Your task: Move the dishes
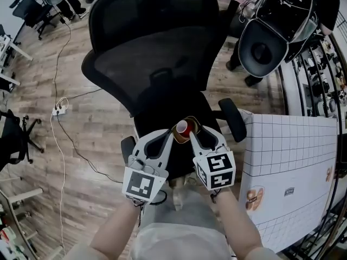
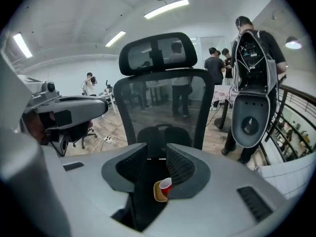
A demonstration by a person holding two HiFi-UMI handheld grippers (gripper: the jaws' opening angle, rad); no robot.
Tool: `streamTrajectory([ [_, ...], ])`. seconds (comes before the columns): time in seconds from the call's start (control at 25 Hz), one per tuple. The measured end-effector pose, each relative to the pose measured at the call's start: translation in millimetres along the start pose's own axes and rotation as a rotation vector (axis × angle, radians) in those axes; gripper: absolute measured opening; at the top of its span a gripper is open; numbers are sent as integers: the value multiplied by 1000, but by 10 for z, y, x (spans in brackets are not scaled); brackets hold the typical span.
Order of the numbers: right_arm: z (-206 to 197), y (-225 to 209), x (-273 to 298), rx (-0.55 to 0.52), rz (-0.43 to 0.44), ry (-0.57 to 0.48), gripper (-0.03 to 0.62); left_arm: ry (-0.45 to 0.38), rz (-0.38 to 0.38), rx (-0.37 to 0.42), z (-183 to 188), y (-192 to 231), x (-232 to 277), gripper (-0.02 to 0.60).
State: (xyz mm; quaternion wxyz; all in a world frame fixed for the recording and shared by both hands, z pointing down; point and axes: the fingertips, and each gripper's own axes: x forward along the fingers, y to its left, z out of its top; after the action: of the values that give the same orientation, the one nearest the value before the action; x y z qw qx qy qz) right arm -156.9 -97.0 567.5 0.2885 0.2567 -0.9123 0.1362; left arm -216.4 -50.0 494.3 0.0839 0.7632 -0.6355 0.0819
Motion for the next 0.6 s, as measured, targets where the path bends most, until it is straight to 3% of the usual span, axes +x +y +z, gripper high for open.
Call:
streamTrajectory([
  [0.32, -698, -209, 685, 84, -14, 74, 109, 42, 27, -28, -811, 139, 349, 14],
  [0.6, -1284, -336, 1193, 127, -41, 129, 109, 65, -7, -48, -1417, 151, 590, 14],
])
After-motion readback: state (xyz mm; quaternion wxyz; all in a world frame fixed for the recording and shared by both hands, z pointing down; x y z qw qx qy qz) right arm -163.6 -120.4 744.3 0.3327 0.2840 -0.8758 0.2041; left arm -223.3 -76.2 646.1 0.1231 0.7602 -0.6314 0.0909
